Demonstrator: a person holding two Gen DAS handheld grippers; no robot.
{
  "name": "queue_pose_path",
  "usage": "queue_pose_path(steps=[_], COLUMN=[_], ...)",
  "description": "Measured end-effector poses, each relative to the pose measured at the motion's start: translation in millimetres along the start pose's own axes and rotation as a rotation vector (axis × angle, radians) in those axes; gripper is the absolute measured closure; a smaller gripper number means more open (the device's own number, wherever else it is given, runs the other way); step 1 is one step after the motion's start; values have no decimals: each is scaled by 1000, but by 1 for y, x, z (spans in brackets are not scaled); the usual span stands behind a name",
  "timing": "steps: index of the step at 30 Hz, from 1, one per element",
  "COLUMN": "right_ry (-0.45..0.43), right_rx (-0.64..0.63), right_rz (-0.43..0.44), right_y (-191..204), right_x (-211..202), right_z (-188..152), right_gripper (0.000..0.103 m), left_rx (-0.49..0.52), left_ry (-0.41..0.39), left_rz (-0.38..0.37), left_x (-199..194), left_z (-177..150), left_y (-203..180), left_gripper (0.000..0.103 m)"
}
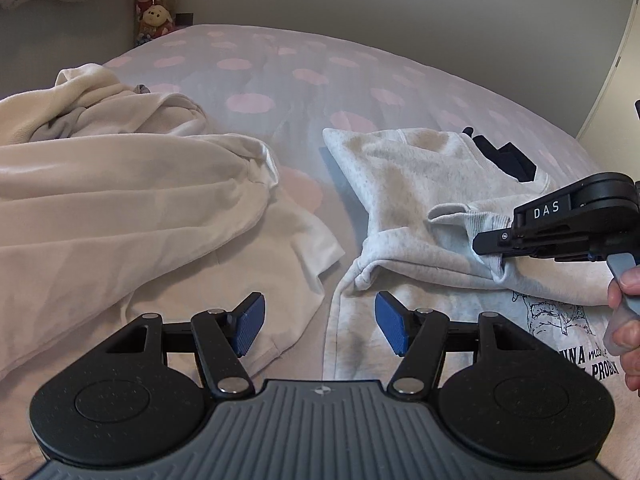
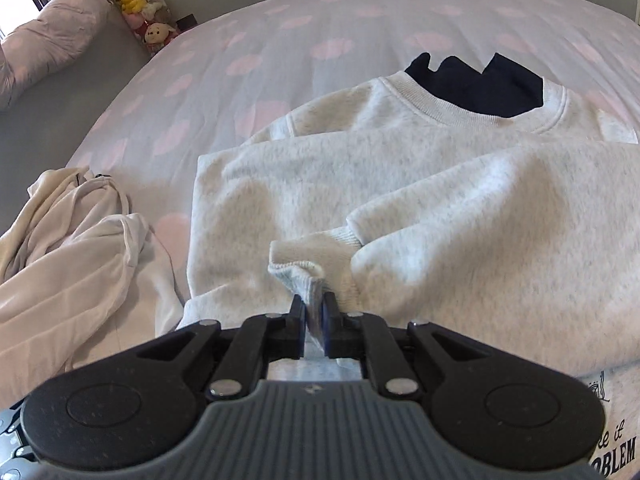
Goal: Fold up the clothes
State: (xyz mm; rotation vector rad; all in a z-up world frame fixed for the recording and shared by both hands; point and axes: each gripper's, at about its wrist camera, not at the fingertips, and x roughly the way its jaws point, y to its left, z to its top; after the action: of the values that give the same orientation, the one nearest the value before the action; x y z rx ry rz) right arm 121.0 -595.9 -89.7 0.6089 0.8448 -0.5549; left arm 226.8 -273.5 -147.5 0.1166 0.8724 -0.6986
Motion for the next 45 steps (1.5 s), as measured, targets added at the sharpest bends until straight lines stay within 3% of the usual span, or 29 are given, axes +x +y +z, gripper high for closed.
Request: queue_pose_path(steps=[7, 9, 13, 23, 30, 37, 42, 44, 45], right_ry=[-37, -58, -106, -188, -182, -182, -211, -228, -237], right_rx=[-4, -5, -11, 20, 46, 59, -41, -69, -87], right_rz=[70, 88, 98, -10, -45, -30, -96, -135, -161], right_y=[-13, -23, -53, -171, -235, -263, -265, -268, -269], right_x=[-44, -63, -102, -171, -170, -152, -145, -143, -142], right_z=[8, 7, 1, -46, -91, -114, -116, -114, -112], right_gripper=[84, 79, 77, 75, 71, 68, 61, 61, 61], left_rx=[-37, -43, -27, -91, -164, -66, -100, -95, -85], left_ry=[10, 3, -14, -21, -21, -18, 44, 63, 62], left_rz=[-31, -39, -31, -81, -193, -156, -134, -153, -163], left_x=[-1, -4, -9, -16, -1, 41, 76, 84, 86], left_z=[6, 8, 9, 17, 18, 50, 46, 41, 39], left_y=[-5, -7, -14, -31, -51, -82, -82, -83, -84], left_gripper=[44, 44, 43, 41, 41, 41, 42, 45, 56])
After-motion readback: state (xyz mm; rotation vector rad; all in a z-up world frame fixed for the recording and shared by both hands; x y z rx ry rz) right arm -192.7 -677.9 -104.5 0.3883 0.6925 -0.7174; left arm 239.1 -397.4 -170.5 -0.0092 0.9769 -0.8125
